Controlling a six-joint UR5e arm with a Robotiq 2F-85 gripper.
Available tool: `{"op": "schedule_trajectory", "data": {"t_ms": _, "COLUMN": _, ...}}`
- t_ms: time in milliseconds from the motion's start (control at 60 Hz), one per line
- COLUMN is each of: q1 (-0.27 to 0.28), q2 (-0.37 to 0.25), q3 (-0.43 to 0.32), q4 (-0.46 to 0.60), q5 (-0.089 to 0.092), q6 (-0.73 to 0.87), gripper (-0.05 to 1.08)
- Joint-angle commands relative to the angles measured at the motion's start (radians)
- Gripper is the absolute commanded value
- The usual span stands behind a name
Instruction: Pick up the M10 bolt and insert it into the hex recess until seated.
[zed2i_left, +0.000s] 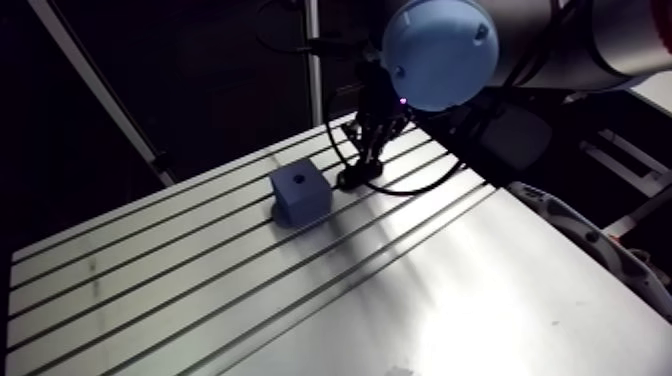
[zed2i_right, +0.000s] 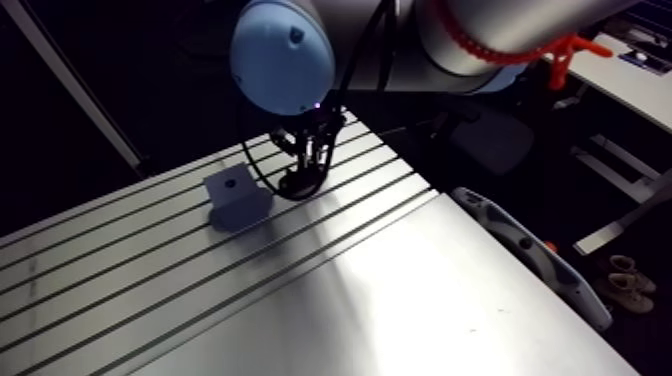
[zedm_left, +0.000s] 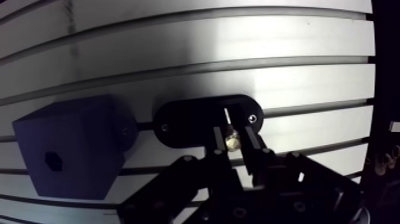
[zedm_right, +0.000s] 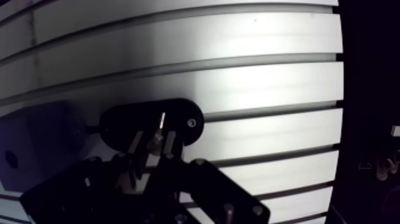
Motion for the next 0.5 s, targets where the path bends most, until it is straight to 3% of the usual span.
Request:
{"op": "schedule_trajectory", "data": {"t_ms": 17, "q1": 0.000, "q2": 0.000, "q3": -0.004, "q4": 0.000, "q5": 0.000, "q6": 0.000, "gripper": 0.74}}
{"op": "schedule_trajectory", "data": {"t_ms": 500, "q1": 0.000, "q2": -0.010, "q3": -0.012, "q4": 0.003, "q5": 0.009, "q6": 0.000, "gripper": 0.75}}
